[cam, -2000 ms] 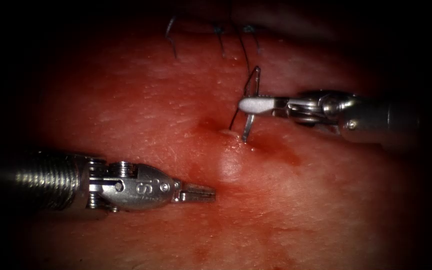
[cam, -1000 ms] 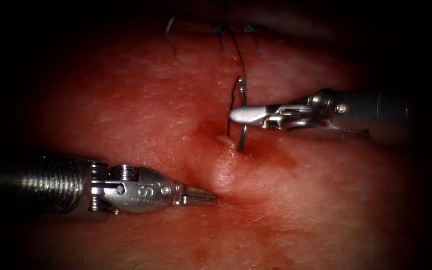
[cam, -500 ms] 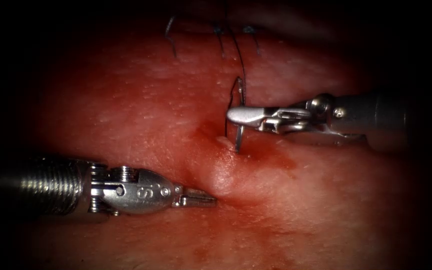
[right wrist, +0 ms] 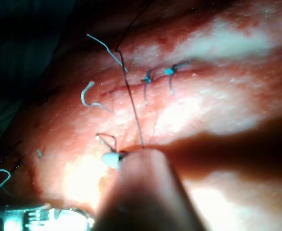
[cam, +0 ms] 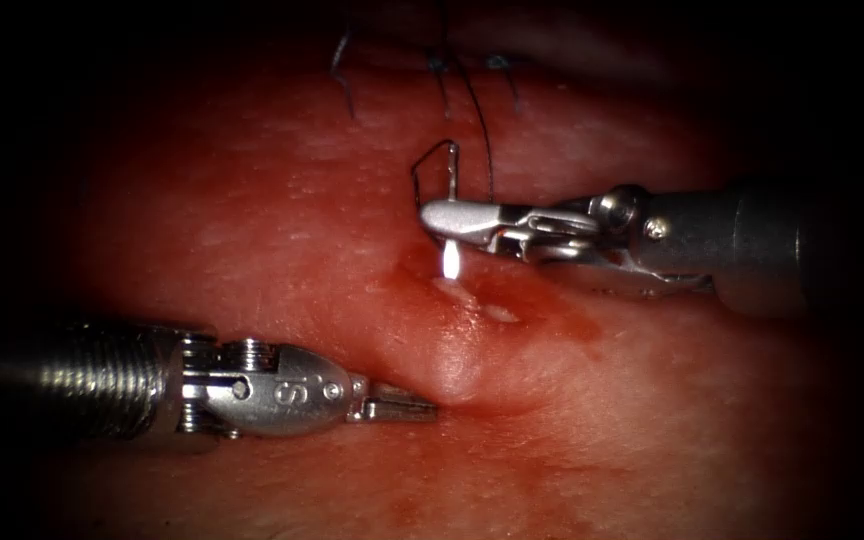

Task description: Wound Closure

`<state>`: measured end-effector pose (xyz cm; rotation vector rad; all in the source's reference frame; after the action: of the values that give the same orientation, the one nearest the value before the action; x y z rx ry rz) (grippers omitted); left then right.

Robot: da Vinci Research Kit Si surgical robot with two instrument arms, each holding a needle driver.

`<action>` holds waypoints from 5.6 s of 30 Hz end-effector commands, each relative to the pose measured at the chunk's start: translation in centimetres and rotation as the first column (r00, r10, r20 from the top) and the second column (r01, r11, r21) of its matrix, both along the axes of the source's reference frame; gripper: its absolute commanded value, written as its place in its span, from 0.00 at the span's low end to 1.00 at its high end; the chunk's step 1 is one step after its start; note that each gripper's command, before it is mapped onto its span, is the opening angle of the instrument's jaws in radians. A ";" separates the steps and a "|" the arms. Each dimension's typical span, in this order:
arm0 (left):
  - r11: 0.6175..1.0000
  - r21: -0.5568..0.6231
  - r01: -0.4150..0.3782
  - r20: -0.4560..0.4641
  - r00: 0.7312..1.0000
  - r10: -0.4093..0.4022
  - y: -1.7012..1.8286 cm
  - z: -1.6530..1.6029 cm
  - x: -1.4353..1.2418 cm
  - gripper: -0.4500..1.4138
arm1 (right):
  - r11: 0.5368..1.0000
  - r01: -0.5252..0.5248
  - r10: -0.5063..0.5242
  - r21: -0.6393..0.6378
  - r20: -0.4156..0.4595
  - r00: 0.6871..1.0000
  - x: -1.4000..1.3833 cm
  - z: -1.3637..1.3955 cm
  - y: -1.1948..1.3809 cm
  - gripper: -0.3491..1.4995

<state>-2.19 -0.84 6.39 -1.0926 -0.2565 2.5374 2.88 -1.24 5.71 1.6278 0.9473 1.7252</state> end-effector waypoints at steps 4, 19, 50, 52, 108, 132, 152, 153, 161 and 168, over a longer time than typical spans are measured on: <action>1.000 0.000 0.001 -0.001 1.000 -0.001 -0.01 0.05 -0.06 0.10 | 1.000 0.007 -0.007 -0.004 -0.018 1.000 0.14 -0.03 -0.05 0.00; 1.000 0.001 0.003 -0.003 1.000 -0.003 0.00 0.05 -0.04 0.10 | 0.978 0.159 -0.157 0.134 -0.028 0.987 0.02 -0.07 -0.47 0.00; 1.000 0.000 0.001 -0.005 1.000 -0.001 -0.02 0.08 -0.03 0.10 | 0.953 0.185 -0.158 0.238 -0.126 0.979 0.04 -0.58 -1.04 0.00; 1.000 0.000 0.001 -0.005 1.000 -0.001 -0.02 0.08 -0.03 0.10 | 0.956 0.176 -0.154 0.233 -0.113 0.982 0.00 -0.53 -1.01 0.00; 0.996 -0.070 0.059 0.020 0.998 -0.058 0.43 -0.29 0.05 0.15 | 0.318 0.520 -0.113 -0.793 0.513 0.851 -0.21 0.51 1.11 0.96; 0.996 -0.069 0.057 0.026 0.998 -0.055 0.38 -0.29 0.03 0.13 | 0.469 0.461 0.001 -0.754 0.522 0.853 -0.48 0.49 0.95 0.00; 0.996 -0.071 0.058 0.031 0.998 -0.056 0.34 -0.26 0.00 0.13 | 0.881 0.153 0.025 -0.448 0.366 0.930 -0.64 0.60 0.50 0.00; 0.996 -0.071 0.058 0.031 0.998 -0.056 0.34 -0.26 0.00 0.13 | 0.892 0.145 0.020 -0.428 0.358 0.934 -0.62 0.61 0.47 0.00; 0.996 -0.071 0.058 0.031 0.998 -0.056 0.34 -0.26 0.00 0.12 | 0.978 0.064 -0.013 -0.196 0.251 0.968 -0.57 0.55 0.25 0.00; 0.996 -0.070 0.055 0.029 0.998 -0.053 0.34 -0.26 0.00 0.11 | 0.994 0.060 -0.045 -0.095 0.154 0.987 -0.46 0.25 0.09 0.00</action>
<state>-2.13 -0.49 6.08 -1.1447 -0.1453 2.5026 2.36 -1.16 5.93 1.4287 0.8935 1.7139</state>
